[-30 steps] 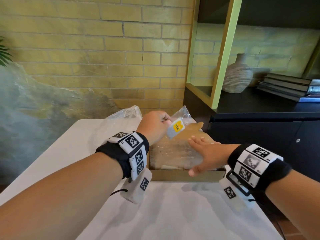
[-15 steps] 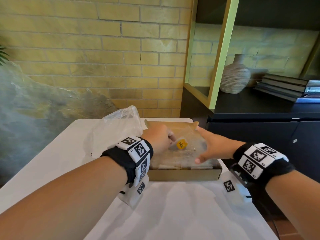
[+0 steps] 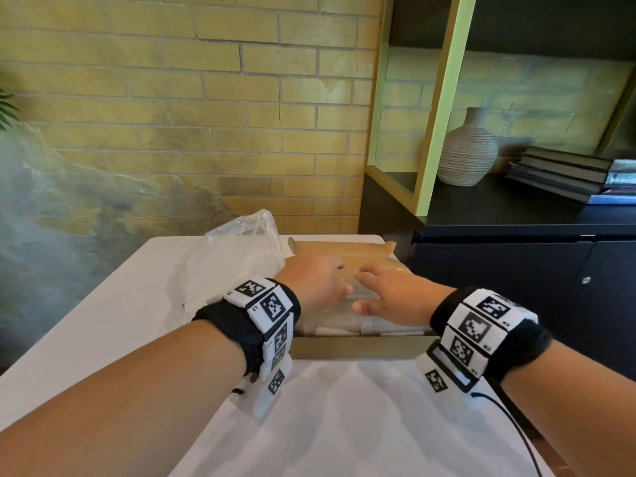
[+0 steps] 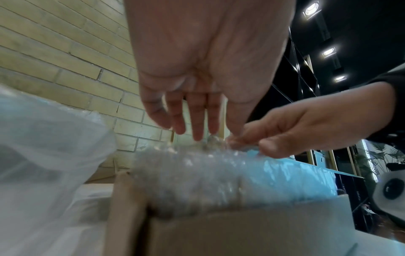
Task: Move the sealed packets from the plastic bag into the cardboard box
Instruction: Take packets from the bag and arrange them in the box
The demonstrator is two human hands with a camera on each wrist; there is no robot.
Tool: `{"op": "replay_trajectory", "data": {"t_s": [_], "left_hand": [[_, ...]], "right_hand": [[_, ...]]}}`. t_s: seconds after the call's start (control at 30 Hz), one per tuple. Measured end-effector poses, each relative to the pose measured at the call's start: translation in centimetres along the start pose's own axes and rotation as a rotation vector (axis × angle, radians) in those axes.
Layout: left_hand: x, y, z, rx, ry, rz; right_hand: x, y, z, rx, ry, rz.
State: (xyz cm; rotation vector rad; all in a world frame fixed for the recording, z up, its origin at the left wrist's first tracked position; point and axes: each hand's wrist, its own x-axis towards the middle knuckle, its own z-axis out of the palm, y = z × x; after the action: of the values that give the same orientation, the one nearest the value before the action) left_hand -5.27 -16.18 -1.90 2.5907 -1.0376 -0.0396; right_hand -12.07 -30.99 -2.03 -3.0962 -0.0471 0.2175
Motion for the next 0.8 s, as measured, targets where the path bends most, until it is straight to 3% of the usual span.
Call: {"op": "replay_trajectory", "data": {"t_s": [0.1,0.17,0.33,0.8], "left_hand": [[-0.8,-0.8,1.0,0.181,-0.283,-0.063],[-1.2,-1.4,1.7,0.154,-0.371,-0.133],[-1.4,-1.5,2.3,0.094,-0.355,-0.154],[-1.7,-0.5,2.3,0.22,-0.403,-0.187]], "right_hand": [[-0.8,-0.2,0.9,0.046,-0.082,0.024],[-0.9,-0.6,1.4,0.02,-0.146,0.028],[-0.3,-0.6,1.9,0.009,-0.196,0.061],[-0.4,-0.2,1.9,0.008,-0.209,0.122]]}}
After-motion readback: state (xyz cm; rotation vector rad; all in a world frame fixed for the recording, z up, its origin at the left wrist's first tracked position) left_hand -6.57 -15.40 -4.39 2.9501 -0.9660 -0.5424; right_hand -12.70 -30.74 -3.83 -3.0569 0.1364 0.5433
